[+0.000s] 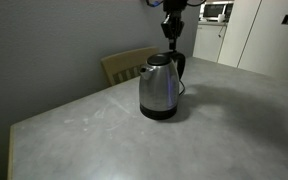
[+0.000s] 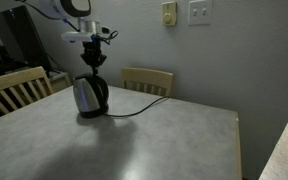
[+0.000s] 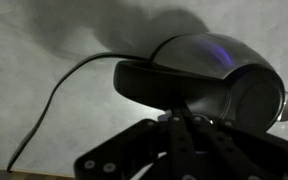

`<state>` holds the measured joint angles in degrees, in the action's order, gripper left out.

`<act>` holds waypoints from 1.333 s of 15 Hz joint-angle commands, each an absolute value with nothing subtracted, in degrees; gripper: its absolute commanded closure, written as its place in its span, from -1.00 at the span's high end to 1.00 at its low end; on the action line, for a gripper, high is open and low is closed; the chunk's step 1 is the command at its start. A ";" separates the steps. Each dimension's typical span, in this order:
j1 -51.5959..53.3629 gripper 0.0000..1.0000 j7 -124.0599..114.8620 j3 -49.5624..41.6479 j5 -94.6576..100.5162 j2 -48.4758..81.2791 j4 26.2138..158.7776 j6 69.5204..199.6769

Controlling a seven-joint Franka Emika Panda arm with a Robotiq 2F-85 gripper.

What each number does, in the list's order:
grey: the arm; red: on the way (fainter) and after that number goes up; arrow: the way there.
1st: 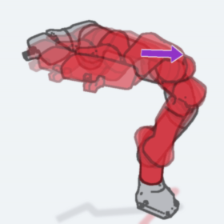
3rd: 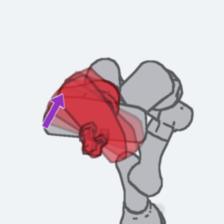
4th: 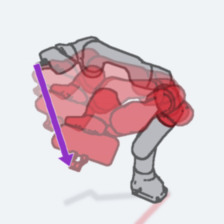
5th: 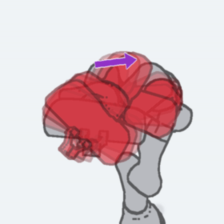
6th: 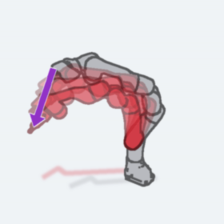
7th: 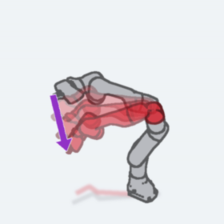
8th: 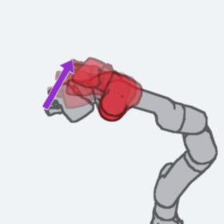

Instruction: Press the button to open the kettle lid

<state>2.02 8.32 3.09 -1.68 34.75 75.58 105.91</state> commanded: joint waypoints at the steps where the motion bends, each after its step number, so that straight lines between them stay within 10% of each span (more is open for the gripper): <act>1: 1.74 -1.00 6.79 3.42 -2.81 34.25 75.99 103.40; 20: 2.40 -1.00 2.98 2.87 -2.41 30.91 79.70 106.14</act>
